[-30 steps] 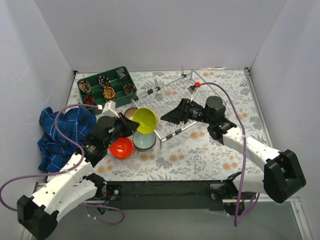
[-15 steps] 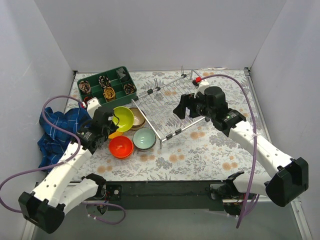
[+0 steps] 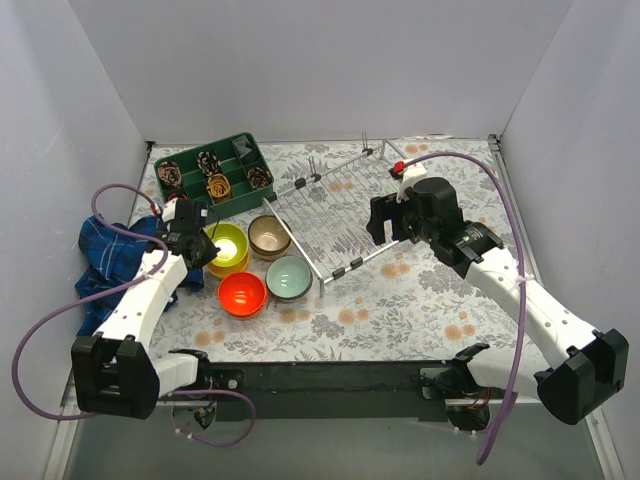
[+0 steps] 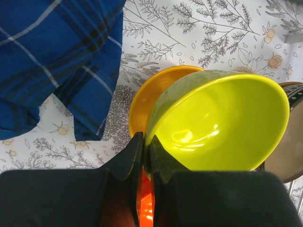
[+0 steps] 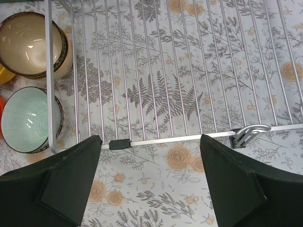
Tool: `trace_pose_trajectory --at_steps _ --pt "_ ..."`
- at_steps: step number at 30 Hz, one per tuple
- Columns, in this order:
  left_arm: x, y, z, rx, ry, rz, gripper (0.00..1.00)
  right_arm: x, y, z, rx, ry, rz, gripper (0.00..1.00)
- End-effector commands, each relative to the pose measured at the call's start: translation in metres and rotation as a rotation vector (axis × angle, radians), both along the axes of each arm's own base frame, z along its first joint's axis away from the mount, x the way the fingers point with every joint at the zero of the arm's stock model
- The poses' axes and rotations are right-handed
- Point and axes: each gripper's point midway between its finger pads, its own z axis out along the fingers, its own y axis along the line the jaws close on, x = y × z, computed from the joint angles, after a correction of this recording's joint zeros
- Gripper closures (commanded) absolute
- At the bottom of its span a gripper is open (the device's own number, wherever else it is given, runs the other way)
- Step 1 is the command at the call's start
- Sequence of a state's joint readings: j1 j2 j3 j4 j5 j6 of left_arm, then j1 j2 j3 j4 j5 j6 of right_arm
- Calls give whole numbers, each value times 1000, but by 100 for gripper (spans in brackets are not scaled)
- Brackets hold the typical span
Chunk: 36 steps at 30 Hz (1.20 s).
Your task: Unload the bowls from the dish rack
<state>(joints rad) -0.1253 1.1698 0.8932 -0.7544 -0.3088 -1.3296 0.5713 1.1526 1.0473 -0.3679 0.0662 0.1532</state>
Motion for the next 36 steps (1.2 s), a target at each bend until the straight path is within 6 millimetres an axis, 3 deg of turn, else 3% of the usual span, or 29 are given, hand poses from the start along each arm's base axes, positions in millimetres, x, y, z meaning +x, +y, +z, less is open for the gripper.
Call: trace_pose_trajectory --at_steps 1,5,11,13,16,18,20,22,26,30,36 --pt "15 -8 -2 -59 -31 -33 100 5 -9 30 -13 -95 -15 7" --pt "11 -11 -17 -82 5 -35 84 6 -11 32 -32 -107 -17 7" --pt "4 -15 -11 -113 -14 -43 60 9 -12 38 -37 -114 -29 7" --pt "2 -15 2 -114 -48 -50 41 11 -13 39 -39 -115 -36 7" --pt "-3 -14 24 -106 -109 -69 21 15 -14 43 -39 -122 -57 7" --pt "-8 -15 36 -111 -129 -86 12 17 -16 46 -42 -133 -74 7" --pt "-14 -17 61 -113 -191 -112 2 20 -25 51 -57 -155 -115 7" --pt "-14 -20 90 -119 -257 -142 2 19 -38 63 -70 -191 -167 6" --pt "-27 -29 125 -124 -327 -210 2 8 -69 83 -97 -248 -273 5" --pt "-45 -38 160 -165 -434 -233 2 -20 -101 108 -58 -319 -358 3" --pt "-88 -20 190 -127 -613 -194 2 -63 -130 104 54 -381 -406 1"
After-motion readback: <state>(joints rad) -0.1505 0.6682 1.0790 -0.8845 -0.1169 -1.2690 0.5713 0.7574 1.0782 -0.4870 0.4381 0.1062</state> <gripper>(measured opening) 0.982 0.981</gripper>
